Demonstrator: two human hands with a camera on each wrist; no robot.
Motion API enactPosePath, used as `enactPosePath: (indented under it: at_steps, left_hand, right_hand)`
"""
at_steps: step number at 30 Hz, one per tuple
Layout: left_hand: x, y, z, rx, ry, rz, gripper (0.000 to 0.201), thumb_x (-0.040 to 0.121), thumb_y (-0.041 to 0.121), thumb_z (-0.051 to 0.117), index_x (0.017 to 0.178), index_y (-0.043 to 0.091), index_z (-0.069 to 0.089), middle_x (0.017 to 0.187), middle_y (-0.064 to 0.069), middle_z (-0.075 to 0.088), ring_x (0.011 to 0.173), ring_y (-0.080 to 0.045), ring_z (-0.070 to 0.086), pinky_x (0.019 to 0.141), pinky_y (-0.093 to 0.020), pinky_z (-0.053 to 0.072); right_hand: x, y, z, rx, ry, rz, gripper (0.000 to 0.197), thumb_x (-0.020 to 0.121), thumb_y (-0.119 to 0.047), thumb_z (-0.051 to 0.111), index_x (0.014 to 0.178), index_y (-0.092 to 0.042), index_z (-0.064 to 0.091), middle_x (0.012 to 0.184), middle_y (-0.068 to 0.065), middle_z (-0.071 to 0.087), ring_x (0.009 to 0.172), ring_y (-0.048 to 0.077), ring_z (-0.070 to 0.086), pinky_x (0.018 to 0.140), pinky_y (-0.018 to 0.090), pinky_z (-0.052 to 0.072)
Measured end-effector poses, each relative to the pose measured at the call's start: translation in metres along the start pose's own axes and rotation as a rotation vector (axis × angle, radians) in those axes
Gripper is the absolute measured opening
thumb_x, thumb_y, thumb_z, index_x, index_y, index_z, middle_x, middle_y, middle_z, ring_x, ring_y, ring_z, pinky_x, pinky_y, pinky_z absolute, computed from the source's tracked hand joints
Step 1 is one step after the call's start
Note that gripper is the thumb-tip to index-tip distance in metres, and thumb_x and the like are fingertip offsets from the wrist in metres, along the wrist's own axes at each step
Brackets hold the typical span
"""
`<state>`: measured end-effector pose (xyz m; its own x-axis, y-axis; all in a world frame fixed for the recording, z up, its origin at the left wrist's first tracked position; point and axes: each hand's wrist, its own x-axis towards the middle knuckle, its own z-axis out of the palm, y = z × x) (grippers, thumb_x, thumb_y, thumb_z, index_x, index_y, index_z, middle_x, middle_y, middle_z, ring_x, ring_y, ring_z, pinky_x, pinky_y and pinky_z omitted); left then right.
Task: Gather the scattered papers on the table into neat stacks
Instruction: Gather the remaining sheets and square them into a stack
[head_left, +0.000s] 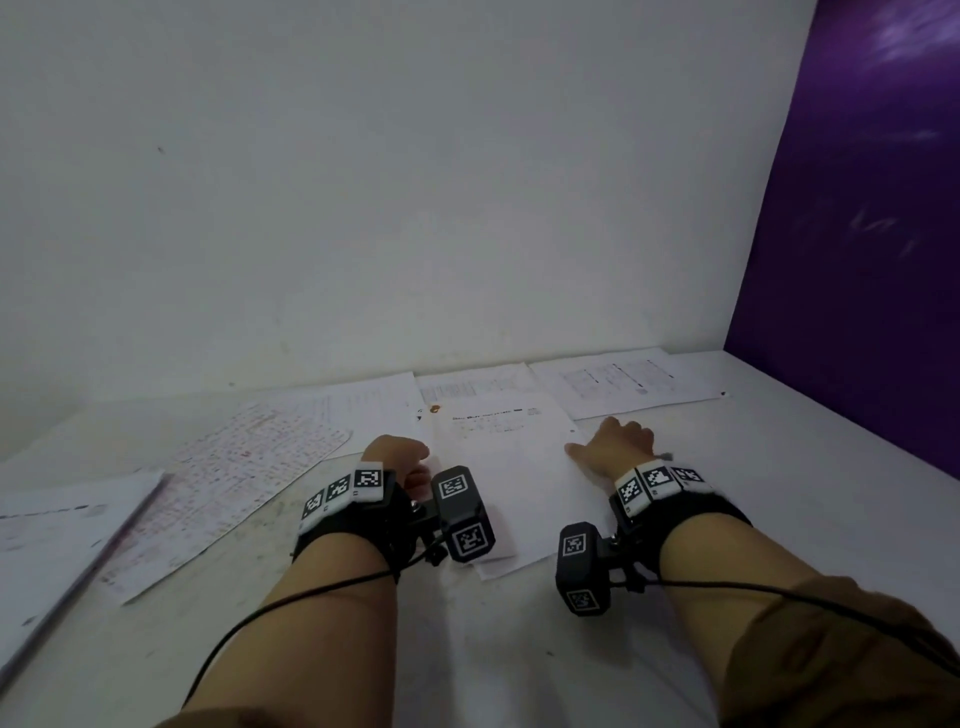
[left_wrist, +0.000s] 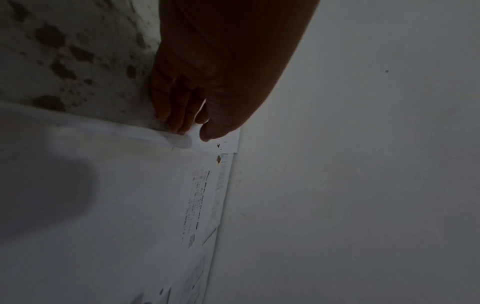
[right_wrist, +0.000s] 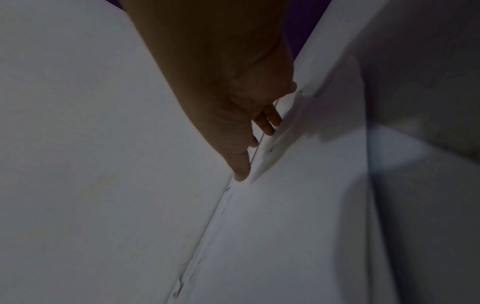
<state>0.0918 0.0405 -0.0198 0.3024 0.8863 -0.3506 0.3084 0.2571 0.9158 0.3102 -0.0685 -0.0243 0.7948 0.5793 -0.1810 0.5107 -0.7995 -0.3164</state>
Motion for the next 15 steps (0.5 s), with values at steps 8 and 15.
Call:
enactPosePath:
  at_steps: [8, 15]
  left_hand:
    - [0.019, -0.008, 0.016, 0.085, -0.004, 0.031, 0.021, 0.076, 0.023, 0.073, 0.067, 0.014, 0.056, 0.084, -0.015, 0.066, 0.087, -0.031, 0.07, 0.085, -0.048, 0.057]
    - [-0.004, 0.004, 0.017, 0.06, 0.123, 0.12, 0.075, 0.064, 0.011, 0.079, 0.124, -0.005, 0.038, 0.112, -0.02, 0.059, 0.101, -0.037, 0.061, 0.088, -0.045, 0.054]
  right_hand:
    - [-0.014, -0.005, -0.007, 0.213, -0.081, -0.178, 0.042, 0.094, -0.028, 0.053, 0.12, 0.004, 0.06, 0.125, 0.017, 0.063, 0.115, 0.031, 0.06, 0.096, 0.033, 0.048]
    - [-0.015, -0.013, -0.01, 0.402, -0.031, -0.125, 0.028, 0.093, -0.015, 0.054, 0.113, 0.003, 0.061, 0.125, 0.018, 0.063, 0.116, 0.03, 0.06, 0.089, 0.028, 0.048]
